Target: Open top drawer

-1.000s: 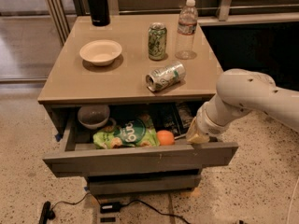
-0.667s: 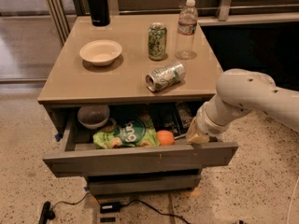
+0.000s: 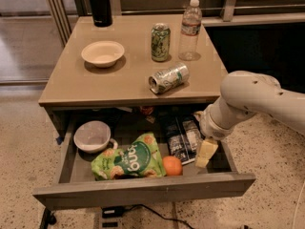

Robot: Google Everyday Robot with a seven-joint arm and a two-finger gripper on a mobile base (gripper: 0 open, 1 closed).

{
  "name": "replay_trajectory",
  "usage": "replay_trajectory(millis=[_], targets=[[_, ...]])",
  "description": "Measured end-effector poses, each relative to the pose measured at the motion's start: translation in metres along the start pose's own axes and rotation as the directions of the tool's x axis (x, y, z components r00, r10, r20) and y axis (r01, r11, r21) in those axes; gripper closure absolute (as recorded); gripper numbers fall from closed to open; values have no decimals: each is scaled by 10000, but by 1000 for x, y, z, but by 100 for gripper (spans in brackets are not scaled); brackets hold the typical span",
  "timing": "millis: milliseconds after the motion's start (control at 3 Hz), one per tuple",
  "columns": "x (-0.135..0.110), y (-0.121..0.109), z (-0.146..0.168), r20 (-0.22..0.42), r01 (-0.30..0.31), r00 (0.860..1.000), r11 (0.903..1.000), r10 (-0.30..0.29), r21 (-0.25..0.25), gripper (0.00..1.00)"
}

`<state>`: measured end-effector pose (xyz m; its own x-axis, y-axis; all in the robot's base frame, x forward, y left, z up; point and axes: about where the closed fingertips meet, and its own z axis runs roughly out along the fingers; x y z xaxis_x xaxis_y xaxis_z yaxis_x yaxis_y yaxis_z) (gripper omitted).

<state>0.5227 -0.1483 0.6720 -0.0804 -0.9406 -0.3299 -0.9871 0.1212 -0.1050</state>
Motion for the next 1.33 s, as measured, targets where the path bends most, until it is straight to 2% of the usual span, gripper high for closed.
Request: replay_trajectory(millis=[333, 1000, 1333], targets=[[0, 0, 0, 0, 0, 10000, 10000, 0, 0, 0], [0, 0, 0, 0, 0, 10000, 10000, 0, -1, 42], [0, 0, 0, 0, 1, 10000, 10000, -1, -2, 74]])
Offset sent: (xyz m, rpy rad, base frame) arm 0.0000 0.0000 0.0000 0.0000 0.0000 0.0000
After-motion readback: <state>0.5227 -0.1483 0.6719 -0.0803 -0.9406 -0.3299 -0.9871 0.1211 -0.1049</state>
